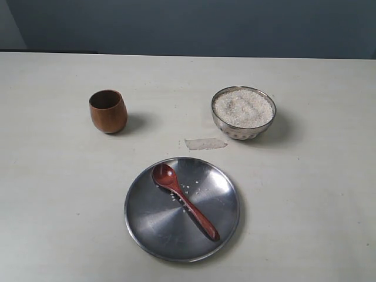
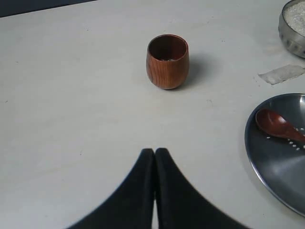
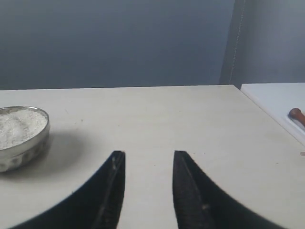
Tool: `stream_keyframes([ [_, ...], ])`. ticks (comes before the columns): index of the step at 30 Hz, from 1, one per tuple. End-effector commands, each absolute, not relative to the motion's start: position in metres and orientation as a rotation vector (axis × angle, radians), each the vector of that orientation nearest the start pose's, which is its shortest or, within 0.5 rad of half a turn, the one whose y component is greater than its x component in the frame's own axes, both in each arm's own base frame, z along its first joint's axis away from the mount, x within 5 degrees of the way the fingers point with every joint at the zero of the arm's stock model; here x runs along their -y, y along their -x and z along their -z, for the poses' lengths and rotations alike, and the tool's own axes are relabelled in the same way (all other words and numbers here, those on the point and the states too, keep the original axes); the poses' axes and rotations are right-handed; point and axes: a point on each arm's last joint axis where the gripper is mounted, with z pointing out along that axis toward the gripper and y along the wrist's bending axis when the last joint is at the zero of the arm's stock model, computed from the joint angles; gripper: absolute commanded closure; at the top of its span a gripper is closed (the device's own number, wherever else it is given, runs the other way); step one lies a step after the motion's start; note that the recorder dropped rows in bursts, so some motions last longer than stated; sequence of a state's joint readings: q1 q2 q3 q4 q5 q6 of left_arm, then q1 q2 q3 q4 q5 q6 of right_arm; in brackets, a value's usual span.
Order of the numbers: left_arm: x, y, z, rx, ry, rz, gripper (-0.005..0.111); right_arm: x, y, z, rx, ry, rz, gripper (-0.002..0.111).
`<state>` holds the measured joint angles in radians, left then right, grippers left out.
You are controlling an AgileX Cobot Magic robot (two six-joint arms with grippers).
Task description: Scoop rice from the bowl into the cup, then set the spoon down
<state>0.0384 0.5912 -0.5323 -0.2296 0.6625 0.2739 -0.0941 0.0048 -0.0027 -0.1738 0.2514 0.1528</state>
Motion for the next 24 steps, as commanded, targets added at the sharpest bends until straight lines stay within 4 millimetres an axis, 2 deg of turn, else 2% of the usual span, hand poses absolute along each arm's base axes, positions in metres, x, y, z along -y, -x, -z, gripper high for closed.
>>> stream_keyframes([
  [1,0.0092,-0.1114,-0.2911,-2.173,-0.142,0.084,0.106,0.01,-0.0535,-0.186,-1.782,-0.12,0.122,0.074],
  [3,0.0092,-0.1114,-0.2911,-2.173,-0.142,0.084,0.106,0.0107,-0.0521,-0.1808,-1.84,-0.132,0.126,0.074],
  [24,0.0092,-0.1114,-0.2911,-2.173,-0.142,0.084,0.106,0.0092,-0.0524,-0.181,-1.834,-0.162,0.079,0.074],
])
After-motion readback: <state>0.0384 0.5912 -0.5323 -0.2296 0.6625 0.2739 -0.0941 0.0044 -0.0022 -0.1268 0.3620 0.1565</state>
